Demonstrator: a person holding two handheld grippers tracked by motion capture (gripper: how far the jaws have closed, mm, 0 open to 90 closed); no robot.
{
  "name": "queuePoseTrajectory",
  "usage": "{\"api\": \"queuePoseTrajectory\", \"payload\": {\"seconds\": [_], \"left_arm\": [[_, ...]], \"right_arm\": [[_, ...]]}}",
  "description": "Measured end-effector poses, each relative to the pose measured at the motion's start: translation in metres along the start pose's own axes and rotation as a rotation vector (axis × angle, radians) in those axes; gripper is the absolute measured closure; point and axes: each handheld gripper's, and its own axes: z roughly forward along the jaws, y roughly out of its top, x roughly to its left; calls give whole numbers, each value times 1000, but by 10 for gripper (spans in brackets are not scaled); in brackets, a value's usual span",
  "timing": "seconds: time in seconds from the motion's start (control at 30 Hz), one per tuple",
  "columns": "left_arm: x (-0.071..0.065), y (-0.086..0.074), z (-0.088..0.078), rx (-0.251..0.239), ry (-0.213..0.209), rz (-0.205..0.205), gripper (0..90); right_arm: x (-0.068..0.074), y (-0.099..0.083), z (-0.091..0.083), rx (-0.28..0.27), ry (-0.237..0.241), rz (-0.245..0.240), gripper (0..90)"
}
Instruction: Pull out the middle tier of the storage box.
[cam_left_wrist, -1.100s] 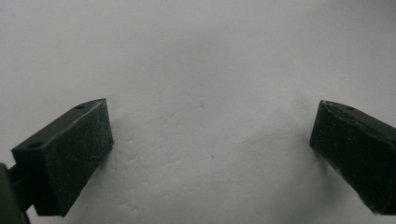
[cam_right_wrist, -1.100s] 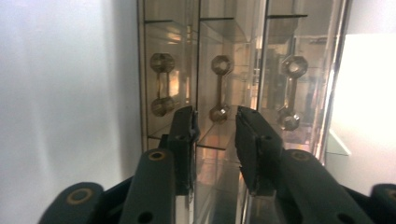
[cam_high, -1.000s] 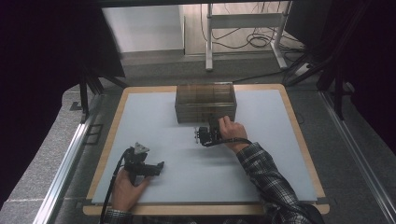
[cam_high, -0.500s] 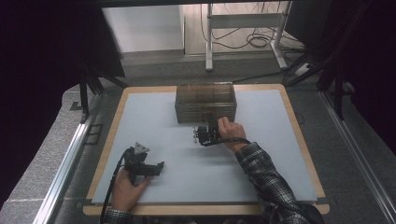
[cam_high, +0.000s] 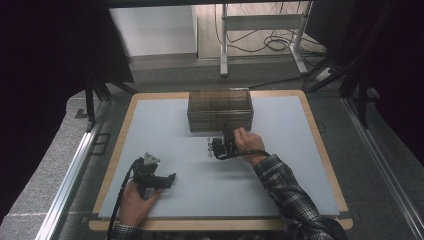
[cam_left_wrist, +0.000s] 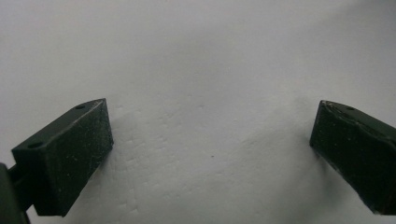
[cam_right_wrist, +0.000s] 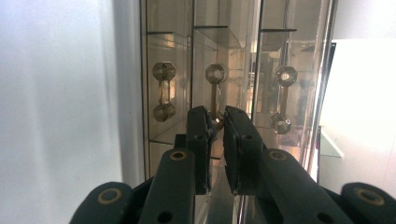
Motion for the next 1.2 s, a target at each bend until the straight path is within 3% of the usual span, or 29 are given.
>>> {"api": "queuePoseTrajectory", "payload": {"seconds": [0.73, 0.87, 1.2], "left_arm": [[0, 0, 0, 0, 1, 4, 0], [0, 0, 0, 0, 1, 3, 0], [0, 0, 0, 0, 1, 4, 0]], "right_arm": [[4, -1, -15, -34, 8, -11, 796], [4, -2, -17, -38, 25, 17, 747], [-5, -5, -24, -75, 63, 71, 725]]}}
